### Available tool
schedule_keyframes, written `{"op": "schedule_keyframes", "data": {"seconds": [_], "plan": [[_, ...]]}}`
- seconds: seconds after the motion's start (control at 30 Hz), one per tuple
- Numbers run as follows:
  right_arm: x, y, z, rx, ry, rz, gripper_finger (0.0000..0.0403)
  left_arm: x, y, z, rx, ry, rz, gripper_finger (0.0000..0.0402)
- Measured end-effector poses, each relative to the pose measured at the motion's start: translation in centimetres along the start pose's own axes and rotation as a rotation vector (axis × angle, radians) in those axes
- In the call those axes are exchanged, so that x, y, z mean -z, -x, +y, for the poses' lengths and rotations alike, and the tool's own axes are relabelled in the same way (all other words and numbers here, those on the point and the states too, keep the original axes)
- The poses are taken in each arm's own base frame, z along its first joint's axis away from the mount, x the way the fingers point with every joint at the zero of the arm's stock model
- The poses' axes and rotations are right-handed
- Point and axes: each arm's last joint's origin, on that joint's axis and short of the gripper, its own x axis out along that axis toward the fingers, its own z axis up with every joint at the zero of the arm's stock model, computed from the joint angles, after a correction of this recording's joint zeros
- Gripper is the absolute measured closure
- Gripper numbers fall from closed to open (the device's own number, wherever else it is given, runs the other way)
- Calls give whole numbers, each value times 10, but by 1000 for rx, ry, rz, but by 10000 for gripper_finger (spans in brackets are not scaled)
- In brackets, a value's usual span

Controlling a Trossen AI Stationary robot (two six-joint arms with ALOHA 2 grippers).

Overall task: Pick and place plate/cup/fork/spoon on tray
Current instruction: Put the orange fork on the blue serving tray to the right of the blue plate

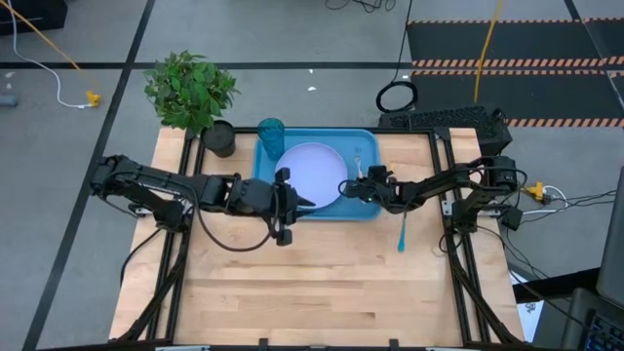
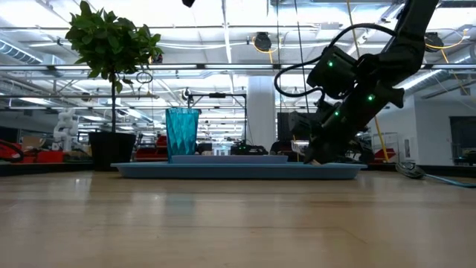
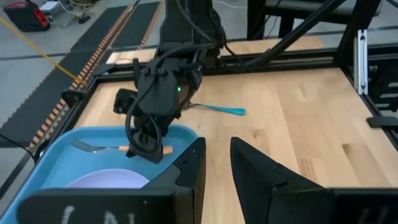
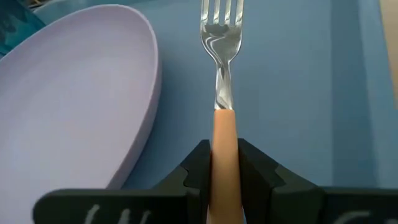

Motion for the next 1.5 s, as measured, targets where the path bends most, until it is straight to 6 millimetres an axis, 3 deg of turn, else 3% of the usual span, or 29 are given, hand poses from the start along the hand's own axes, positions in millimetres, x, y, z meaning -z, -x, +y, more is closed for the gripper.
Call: {"op": "schedule_keyframes", "data": {"seconds": [0.27, 0.63, 0.83, 1.0, 1.17, 1.33, 1.5], "plan": [[0, 0, 0, 0, 2, 9, 352, -2, 0, 0, 0, 1, -25, 325], [-1, -1, -1, 13, 0, -10, 290, -3, 0, 0, 0, 2, -29, 325], [-4, 1, 2, -12, 36, -23, 283, -3, 0, 0, 0, 3, -31, 325], [-18, 15, 9, -93, 66, -37, 293, -3, 0, 0, 0, 3, -31, 325], [-40, 23, 4, -126, 34, 54, 317, -3, 0, 0, 0, -2, -32, 325], [-66, 20, 9, -98, 135, 140, 360, -4, 0, 0, 0, -3, -37, 325], [-80, 9, 9, -78, 273, 252, 399, -4, 0, -1, 4, -4, -37, 325]]}}
